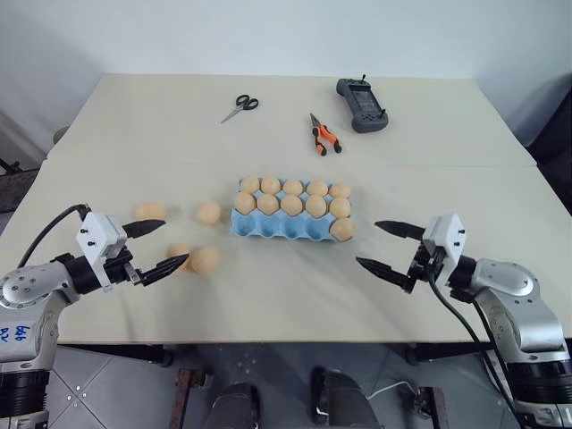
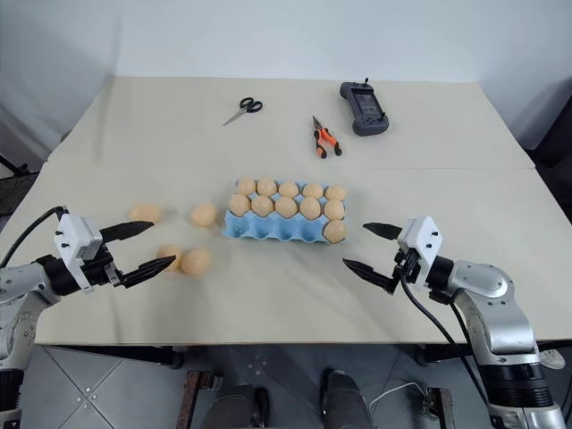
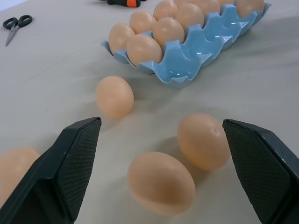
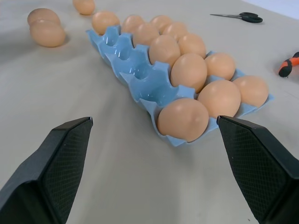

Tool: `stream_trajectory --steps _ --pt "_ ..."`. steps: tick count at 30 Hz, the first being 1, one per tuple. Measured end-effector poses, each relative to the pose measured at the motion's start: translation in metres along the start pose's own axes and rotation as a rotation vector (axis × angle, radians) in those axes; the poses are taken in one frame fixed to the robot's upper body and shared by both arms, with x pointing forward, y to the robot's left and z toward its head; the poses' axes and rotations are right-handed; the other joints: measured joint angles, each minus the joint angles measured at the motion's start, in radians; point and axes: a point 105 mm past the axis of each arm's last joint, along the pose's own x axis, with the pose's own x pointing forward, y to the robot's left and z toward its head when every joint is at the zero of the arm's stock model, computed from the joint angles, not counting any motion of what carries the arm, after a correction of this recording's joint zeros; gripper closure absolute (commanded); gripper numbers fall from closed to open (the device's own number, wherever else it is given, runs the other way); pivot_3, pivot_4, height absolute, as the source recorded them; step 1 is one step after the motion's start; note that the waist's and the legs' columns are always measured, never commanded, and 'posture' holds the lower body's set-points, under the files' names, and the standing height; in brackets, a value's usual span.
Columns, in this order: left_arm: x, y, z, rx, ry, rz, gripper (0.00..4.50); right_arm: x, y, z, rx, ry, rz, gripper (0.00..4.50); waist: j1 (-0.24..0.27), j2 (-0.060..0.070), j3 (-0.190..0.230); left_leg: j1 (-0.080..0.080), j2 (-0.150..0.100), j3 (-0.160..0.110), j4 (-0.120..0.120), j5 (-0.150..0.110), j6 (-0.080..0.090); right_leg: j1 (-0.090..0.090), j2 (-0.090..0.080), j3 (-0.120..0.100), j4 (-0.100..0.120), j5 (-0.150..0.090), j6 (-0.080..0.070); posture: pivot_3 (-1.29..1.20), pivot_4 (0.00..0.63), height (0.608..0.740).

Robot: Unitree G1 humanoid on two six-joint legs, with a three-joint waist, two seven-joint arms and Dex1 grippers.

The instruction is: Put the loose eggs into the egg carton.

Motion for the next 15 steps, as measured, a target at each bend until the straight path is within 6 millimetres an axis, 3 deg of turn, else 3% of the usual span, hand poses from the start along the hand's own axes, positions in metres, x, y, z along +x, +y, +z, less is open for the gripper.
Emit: stream_trajectory --steps 7,15 --pt "0.003 -0.003 0.000 -0.006 0.003 -0.028 0.09 0.001 0.008 0.008 -0.011 -0.029 0.032 0.00 0.002 0.000 0.000 0.000 0.000 0.000 0.000 0.000 0.000 0.000 0.000 0.000 0.000 0.000 0.000 0.00 0.150 0.740" --pt "0.033 -0.018 -0.003 0.041 0.081 -0.200 0.09 -0.003 0.037 0.037 -0.077 -0.093 0.165 0.00 0.019 0.000 0.000 0.000 -0.001 0.000 0.001 0.000 0.000 0.000 0.002 -0.001 -0.001 0.000 0.000 0.00 0.150 0.740"
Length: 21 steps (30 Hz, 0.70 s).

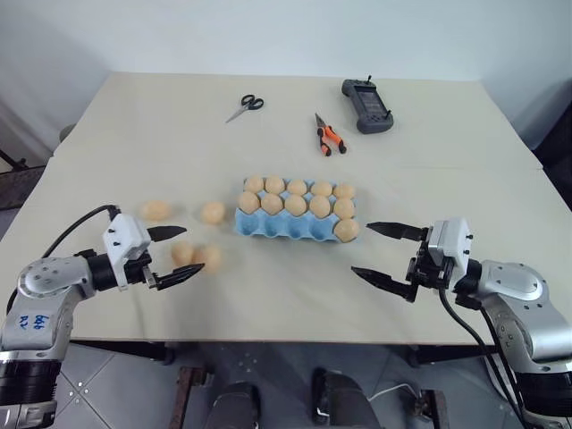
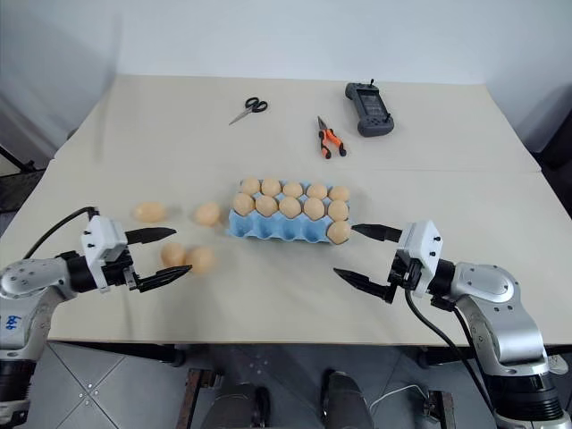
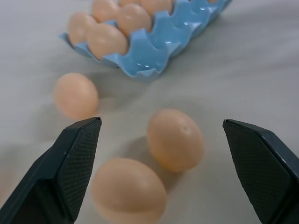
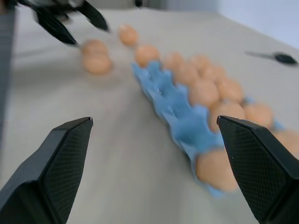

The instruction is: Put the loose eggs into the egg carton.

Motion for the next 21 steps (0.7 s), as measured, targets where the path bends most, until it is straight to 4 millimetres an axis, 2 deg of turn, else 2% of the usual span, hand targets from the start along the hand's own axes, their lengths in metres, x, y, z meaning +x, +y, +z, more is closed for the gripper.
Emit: stream_trajectory --steps 5,9,14,17,21 --pt "0.017 0.001 -0.001 0.045 0.060 -0.058 0.09 -0.007 0.013 0.005 -0.001 0.012 0.035 0.00 -0.001 0.000 0.000 -0.001 -0.001 0.002 0.001 -0.001 0.002 0.000 0.000 0.000 0.000 0.000 0.000 0.00 0.150 0.740" --pt "0.026 0.005 -0.002 0.063 0.105 -0.082 0.09 -0.023 0.009 0.002 0.008 0.054 -0.020 0.00 -0.001 0.000 0.000 -0.001 -0.001 0.003 0.002 -0.001 0.003 0.000 0.001 -0.001 0.000 0.001 0.001 0.00 0.150 0.740" --pt "0.038 0.003 -0.008 0.069 0.148 -0.120 0.09 -0.027 0.008 -0.001 0.019 0.066 -0.055 0.00 -0.003 0.000 0.000 0.000 0.000 0.004 0.007 -0.002 0.004 0.000 0.001 -0.001 0.000 0.001 0.001 0.00 0.150 0.740" --pt "0.046 0.005 -0.009 0.088 0.177 -0.131 0.68 -0.027 0.007 0.000 0.017 0.065 -0.069 0.00 0.000 0.000 0.000 0.000 0.000 0.003 0.011 -0.005 0.009 0.002 0.000 -0.001 0.001 0.001 0.001 0.00 0.150 0.740" --pt "0.050 0.007 -0.010 0.107 0.194 -0.124 1.96 -0.026 0.008 0.001 0.009 0.062 -0.072 0.00 0.003 0.000 0.000 0.000 0.000 0.004 0.013 -0.004 0.011 0.002 -0.001 0.000 0.001 0.002 -0.001 0.00 0.150 0.740"
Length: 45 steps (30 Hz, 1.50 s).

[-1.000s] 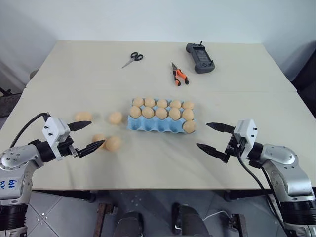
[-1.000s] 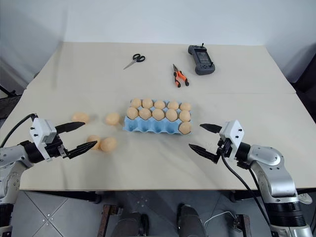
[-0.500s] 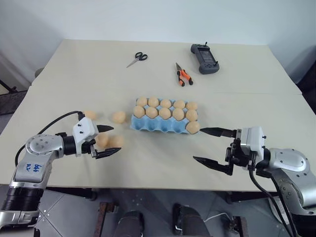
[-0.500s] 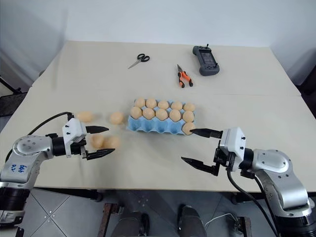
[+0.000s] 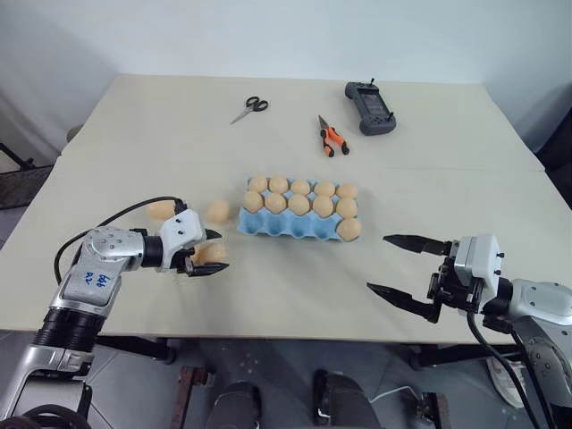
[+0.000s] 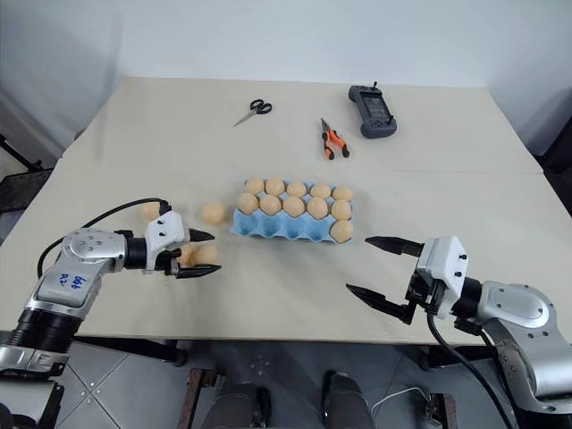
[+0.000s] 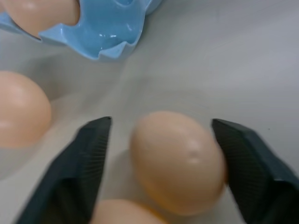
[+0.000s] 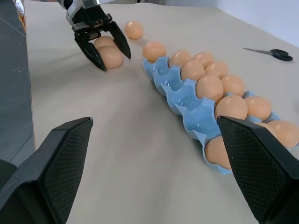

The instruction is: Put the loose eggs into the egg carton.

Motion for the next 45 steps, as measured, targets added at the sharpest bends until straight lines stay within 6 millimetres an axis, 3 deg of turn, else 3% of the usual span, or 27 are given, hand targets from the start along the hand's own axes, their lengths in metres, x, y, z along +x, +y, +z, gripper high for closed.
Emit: stream_trajectory --steps 3,7,11,15,20,27,34,42,45 --pt "0.000 0.001 0.000 0.009 0.004 0.000 2.69 0.000 -0.001 0.000 0.001 0.001 -0.008 0.00 0.000 0.000 0.000 0.001 0.001 0.000 0.000 0.000 0.000 0.000 -0.001 0.001 0.000 0.001 -0.001 0.00 0.150 0.740" --pt "0.005 0.004 0.008 -0.013 -0.060 0.001 2.84 0.002 0.000 -0.001 0.007 -0.001 -0.009 0.00 0.000 0.000 0.000 0.001 0.002 0.000 0.000 0.001 -0.002 -0.001 -0.001 0.000 0.001 0.002 -0.002 0.00 0.150 0.740" --pt "0.024 0.001 0.045 -0.081 -0.256 -0.065 2.84 0.006 0.000 0.001 0.002 -0.011 0.006 0.00 0.014 0.000 0.000 -0.001 0.001 0.000 0.001 0.002 -0.001 -0.001 0.001 -0.001 0.000 0.002 -0.002 0.00 0.150 0.740" --pt "0.027 0.012 0.086 -0.040 -0.365 -0.077 2.84 0.007 -0.004 0.002 -0.004 -0.015 -0.001 0.00 0.018 0.000 0.000 -0.001 0.000 0.000 0.001 0.002 -0.001 -0.001 0.002 -0.001 0.000 0.003 -0.001 0.00 0.150 0.740" --pt "0.065 0.007 0.126 -0.022 -0.465 -0.159 2.84 0.009 -0.006 0.002 -0.012 -0.013 -0.006 0.00 0.020 0.000 0.000 -0.003 -0.001 0.001 0.002 0.002 -0.002 0.000 0.002 -0.002 0.000 0.004 0.002 0.00 0.150 0.740" --pt "0.116 -0.005 0.138 -0.013 -0.444 -0.229 2.84 0.010 -0.006 -0.001 -0.004 -0.004 -0.038 0.00 0.018 0.000 0.000 -0.004 -0.001 0.005 0.002 0.002 -0.001 0.000 0.002 -0.003 -0.004 0.005 0.003 0.00 0.150 0.740" --pt "0.134 -0.009 0.135 -0.011 -0.423 -0.251 2.84 0.010 -0.001 0.001 -0.004 -0.010 -0.072 0.00 0.019 0.000 0.000 -0.005 0.000 0.005 0.002 0.002 -0.001 0.000 0.002 -0.005 -0.008 0.005 0.003 0.00 0.150 0.740" --pt "0.136 -0.010 0.150 0.030 -0.479 -0.260 0.31 0.013 0.001 0.003 -0.002 -0.027 -0.086 0.00 0.018 0.000 0.000 -0.005 0.000 0.005 0.002 0.001 0.000 -0.001 0.001 -0.006 -0.008 0.005 0.003 0.00 0.150 0.740" --pt "0.121 0.007 0.149 0.049 -0.485 -0.202 0.31 0.018 0.001 0.006 -0.009 -0.045 -0.071 0.00 0.012 0.000 0.000 -0.005 0.001 0.006 0.002 0.000 0.003 -0.001 0.001 -0.006 -0.008 0.005 0.003 0.00 0.150 0.740"
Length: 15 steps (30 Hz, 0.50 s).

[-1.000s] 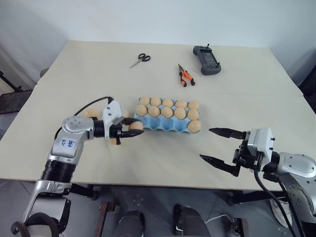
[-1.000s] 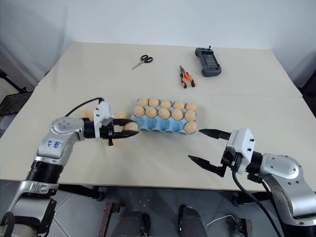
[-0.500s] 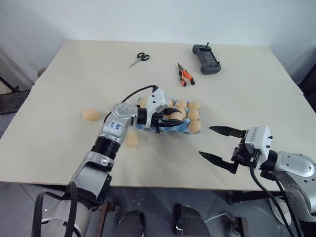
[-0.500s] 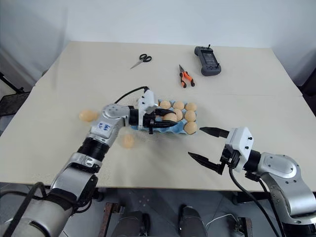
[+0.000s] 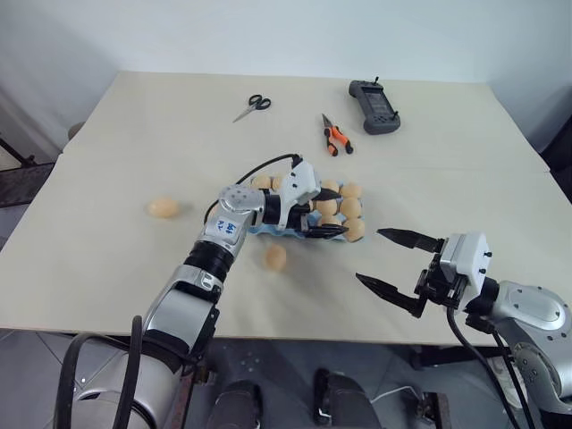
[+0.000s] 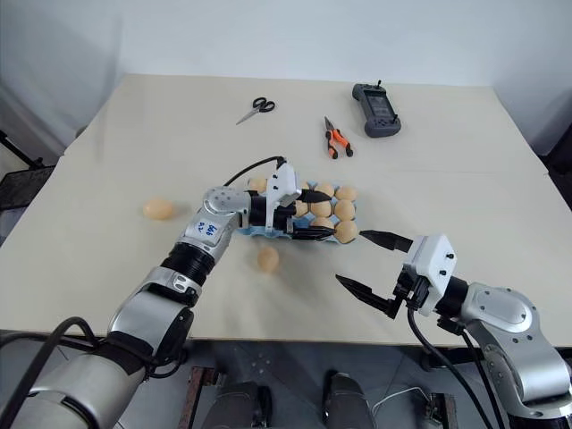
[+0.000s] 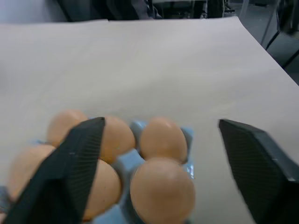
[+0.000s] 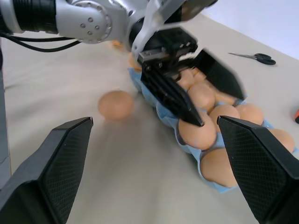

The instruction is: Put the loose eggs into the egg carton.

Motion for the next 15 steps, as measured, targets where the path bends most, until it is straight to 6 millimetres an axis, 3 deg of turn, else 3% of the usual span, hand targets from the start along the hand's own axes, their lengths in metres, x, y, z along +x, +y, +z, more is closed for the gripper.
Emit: stream_trajectory --steps 4,7,8,15 --pt "-0.054 0.026 0.015 0.044 -0.008 0.115 0.31 0.004 -0.002 0.003 -0.009 -0.011 0.018 0.00 -0.007 0.000 0.000 0.001 0.001 0.000 0.000 0.000 0.000 0.000 0.000 -0.001 0.004 0.000 0.000 0.00 0.150 0.740" --pt "-0.100 0.029 0.018 0.061 -0.011 0.183 0.31 0.007 -0.001 -0.002 0.009 -0.006 0.036 0.00 -0.011 0.000 0.000 0.002 0.001 0.000 0.000 0.001 -0.003 0.000 -0.001 -0.001 0.007 0.000 0.000 0.00 0.150 0.740" --pt "-0.112 0.026 0.015 0.052 -0.013 0.195 0.15 0.007 -0.001 -0.002 0.009 -0.009 0.042 0.00 -0.013 0.000 0.000 0.002 0.001 0.000 0.000 0.001 -0.004 0.000 -0.001 -0.001 0.006 0.000 0.000 0.00 0.150 0.740" --pt "-0.194 -0.023 -0.024 -0.039 0.090 0.303 0.15 0.009 -0.002 -0.004 0.014 -0.011 0.072 0.00 -0.020 0.000 0.000 0.002 0.001 0.000 0.000 -0.001 -0.004 0.000 -0.002 -0.002 0.005 0.000 0.000 0.00 0.150 0.740"
